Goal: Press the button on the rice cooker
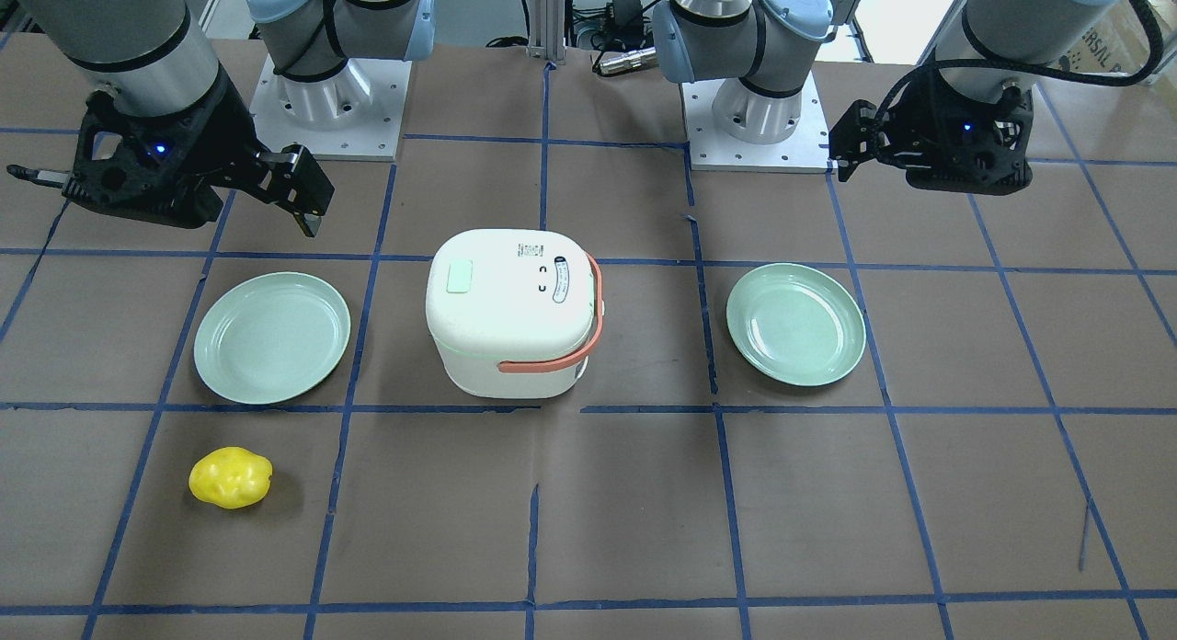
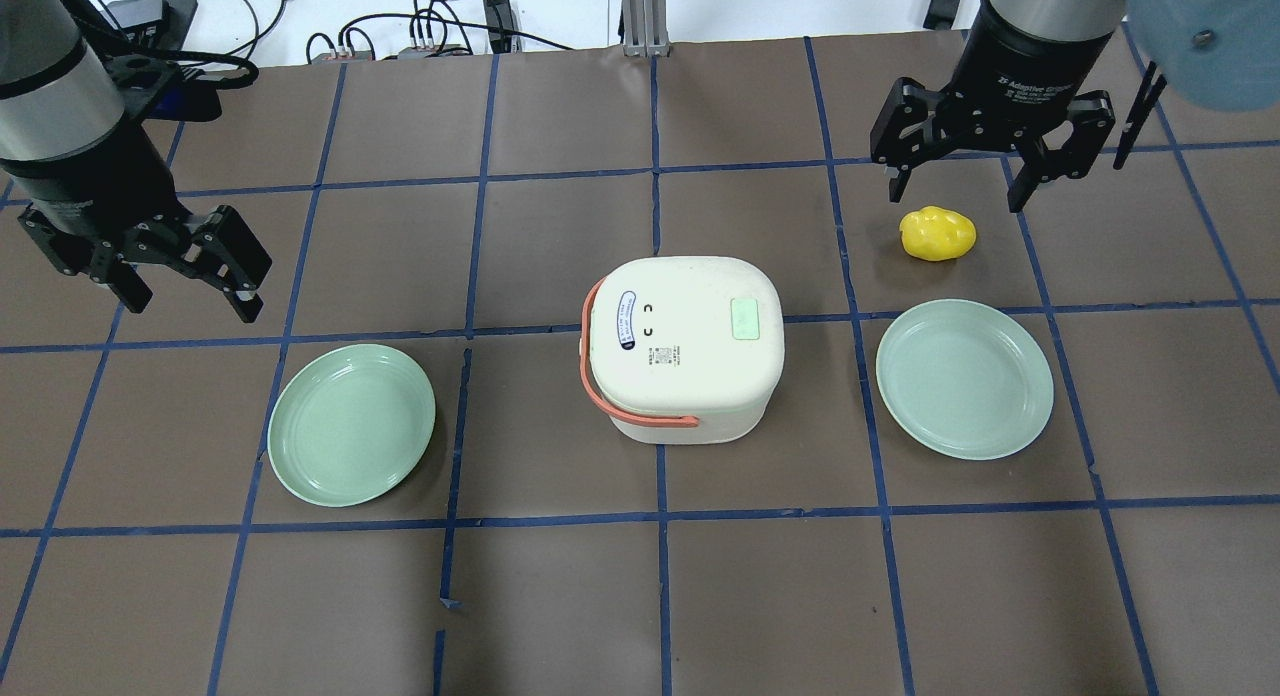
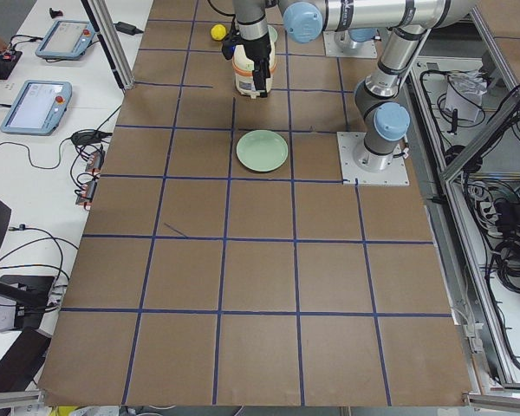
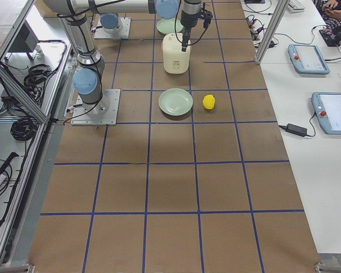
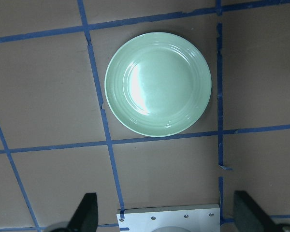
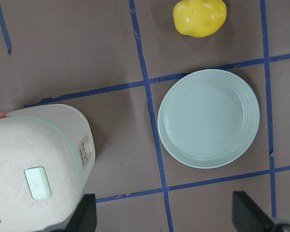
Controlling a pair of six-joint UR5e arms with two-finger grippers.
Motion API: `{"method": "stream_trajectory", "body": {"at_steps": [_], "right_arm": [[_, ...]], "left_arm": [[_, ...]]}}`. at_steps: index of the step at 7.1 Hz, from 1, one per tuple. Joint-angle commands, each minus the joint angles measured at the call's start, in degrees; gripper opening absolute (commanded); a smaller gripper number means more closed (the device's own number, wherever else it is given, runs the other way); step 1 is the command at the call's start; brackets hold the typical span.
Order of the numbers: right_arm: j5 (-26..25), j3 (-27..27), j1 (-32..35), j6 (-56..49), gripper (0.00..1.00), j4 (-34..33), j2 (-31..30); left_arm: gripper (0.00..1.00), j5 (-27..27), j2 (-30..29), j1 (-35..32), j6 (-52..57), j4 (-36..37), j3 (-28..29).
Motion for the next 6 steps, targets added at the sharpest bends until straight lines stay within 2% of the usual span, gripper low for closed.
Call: {"method": "stream_trajectory", "body": {"at_steps": [1, 6], "right_arm": [[0.03, 0.09, 0.00, 0.00, 1.00, 0.00, -0.01], [0.46, 0.17, 0.09, -0.18, 1.00, -0.09, -0.10]], "left_arm": [[1.00, 0.00, 0.00, 0.00, 0.00, 0.00, 0.00], [1.00, 0.00, 0.00, 0.00, 0.00, 0.00, 0.00]]}}
